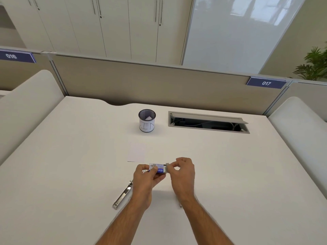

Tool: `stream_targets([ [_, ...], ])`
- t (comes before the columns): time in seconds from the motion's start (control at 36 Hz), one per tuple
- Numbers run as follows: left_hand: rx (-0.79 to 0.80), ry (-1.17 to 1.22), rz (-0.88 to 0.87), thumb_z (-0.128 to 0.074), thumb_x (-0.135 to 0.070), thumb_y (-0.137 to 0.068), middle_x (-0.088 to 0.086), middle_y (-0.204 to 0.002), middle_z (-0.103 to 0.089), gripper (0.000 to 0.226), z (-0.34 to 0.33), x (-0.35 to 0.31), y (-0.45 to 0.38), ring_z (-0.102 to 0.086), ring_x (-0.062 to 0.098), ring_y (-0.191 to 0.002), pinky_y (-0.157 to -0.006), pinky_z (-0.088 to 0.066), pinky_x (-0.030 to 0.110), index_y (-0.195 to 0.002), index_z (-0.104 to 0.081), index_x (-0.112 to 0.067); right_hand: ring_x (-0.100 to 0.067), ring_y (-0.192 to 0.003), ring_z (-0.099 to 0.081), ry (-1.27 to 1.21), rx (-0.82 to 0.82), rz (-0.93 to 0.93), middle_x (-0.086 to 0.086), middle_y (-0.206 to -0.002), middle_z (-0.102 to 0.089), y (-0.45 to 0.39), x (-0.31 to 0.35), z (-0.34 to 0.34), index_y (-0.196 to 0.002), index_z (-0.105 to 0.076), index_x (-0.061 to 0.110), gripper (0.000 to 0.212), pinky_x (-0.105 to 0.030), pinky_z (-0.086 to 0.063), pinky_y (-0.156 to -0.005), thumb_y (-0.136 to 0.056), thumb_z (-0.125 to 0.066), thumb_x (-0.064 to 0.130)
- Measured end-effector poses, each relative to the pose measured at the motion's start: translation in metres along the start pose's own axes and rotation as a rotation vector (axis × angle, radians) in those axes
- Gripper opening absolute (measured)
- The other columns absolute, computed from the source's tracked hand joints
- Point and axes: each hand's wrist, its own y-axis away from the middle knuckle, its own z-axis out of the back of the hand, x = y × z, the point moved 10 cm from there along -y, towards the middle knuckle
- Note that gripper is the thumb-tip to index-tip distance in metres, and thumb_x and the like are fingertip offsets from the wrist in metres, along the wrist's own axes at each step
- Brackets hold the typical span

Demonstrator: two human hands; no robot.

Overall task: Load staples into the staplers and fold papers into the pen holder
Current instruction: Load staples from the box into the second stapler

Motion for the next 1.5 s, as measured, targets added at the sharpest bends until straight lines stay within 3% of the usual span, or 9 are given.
stream_targets([
  [0.08,-0.008,0.008,0.003,-0.061,-0.002,-0.098,0.029,-0.095,-0.074,0.011,0.002,-0.002,-0.002,-0.077,0.038,-0.084,-0.081,-0.062,0.040,-0.104,-0.051,0.000,-0.011,-0.104,-0.065,-0.239,-0.041,-0.081,0.013,-0.106,-0.072,0.000,-0.006,0.012,-0.081,-0.074,0.019,0.007,-0.039,-0.053,-0.089,-0.088,-0.072,0.019],
  [0.19,-0.015,0.024,0.004,-0.061,-0.001,-0.098,0.031,-0.096,-0.074,0.012,0.005,-0.005,-0.003,-0.077,0.038,-0.084,-0.069,-0.064,0.032,-0.104,-0.051,-0.001,-0.017,-0.073,-0.071,-0.570,0.026,-0.156,-0.008,-0.085,-0.078,-0.003,-0.008,0.017,-0.082,-0.076,0.004,0.008,-0.040,-0.059,-0.075,-0.088,-0.072,0.006],
  [0.31,-0.021,0.020,0.007,-0.061,-0.001,-0.098,0.031,-0.095,-0.074,0.015,0.006,-0.006,-0.004,-0.077,0.038,-0.083,-0.066,-0.063,0.030,-0.109,-0.051,0.001,-0.027,-0.076,-0.069,-0.760,0.043,-0.206,-0.021,-0.092,-0.077,-0.004,-0.016,0.019,-0.095,-0.068,-0.006,0.006,-0.035,-0.058,-0.070,-0.091,-0.066,-0.002],
  [0.39,-0.016,0.021,0.007,-0.061,-0.001,-0.098,0.030,-0.095,-0.074,0.017,0.004,-0.007,-0.004,-0.077,0.038,-0.083,-0.066,-0.063,0.030,-0.111,-0.051,0.002,-0.026,-0.075,-0.069,-0.835,0.065,-0.229,-0.021,-0.090,-0.075,-0.005,-0.027,0.015,-0.111,-0.065,0.002,0.019,-0.038,-0.058,-0.072,-0.093,-0.063,-0.004],
  [0.56,-0.011,0.017,0.005,-0.060,-0.001,-0.099,0.027,-0.094,-0.075,0.017,0.000,-0.011,-0.005,-0.077,0.037,-0.082,-0.066,-0.063,0.030,-0.114,-0.051,0.001,-0.026,-0.078,-0.068,-0.875,0.142,-0.312,-0.018,-0.092,-0.069,-0.006,-0.048,0.000,-0.101,-0.072,-0.006,0.027,-0.034,-0.058,-0.067,-0.096,-0.046,-0.008],
  [0.72,-0.004,0.009,-0.006,-0.061,-0.003,-0.099,0.026,-0.092,-0.076,0.018,-0.002,-0.012,-0.009,-0.077,0.037,-0.082,-0.067,-0.064,0.031,-0.113,-0.052,0.000,-0.022,-0.074,-0.063,-0.841,0.327,-0.391,-0.017,-0.090,-0.069,-0.001,-0.050,-0.024,-0.108,-0.072,-0.007,0.023,-0.032,-0.052,-0.066,-0.097,-0.064,0.012],
  [0.86,0.007,-0.017,-0.022,-0.061,-0.003,-0.098,0.027,-0.095,-0.075,0.019,-0.002,-0.013,-0.012,-0.077,0.034,-0.080,-0.070,-0.064,0.032,-0.116,-0.052,-0.003,-0.017,-0.071,-0.056,-0.788,0.446,-0.320,-0.016,-0.093,-0.071,0.000,-0.039,-0.035,-0.111,-0.074,-0.003,0.021,-0.029,-0.049,-0.063,-0.099,-0.064,0.012],
  [1.33,0.046,-0.135,-0.129,-0.066,-0.005,-0.096,0.017,-0.089,-0.078,0.023,-0.007,-0.018,-0.013,-0.077,0.027,-0.080,-0.075,-0.062,0.031,-0.117,-0.068,-0.014,-0.019,-0.062,-0.046,-0.540,0.390,-0.220,-0.013,-0.080,-0.073,-0.016,-0.033,-0.033,-0.092,-0.078,0.003,0.011,-0.029,-0.039,-0.053,-0.089,-0.076,0.014],
  [1.5,0.048,-0.159,-0.135,-0.068,-0.006,-0.095,0.011,-0.095,-0.078,0.030,-0.015,-0.012,-0.014,-0.077,0.022,-0.084,-0.073,-0.062,0.025,-0.122,-0.069,-0.019,-0.017,-0.055,-0.043,-0.548,0.394,-0.225,-0.015,-0.073,-0.069,-0.020,-0.034,-0.029,-0.090,-0.072,-0.007,0.018,-0.027,-0.037,-0.050,-0.083,-0.080,0.007],
])
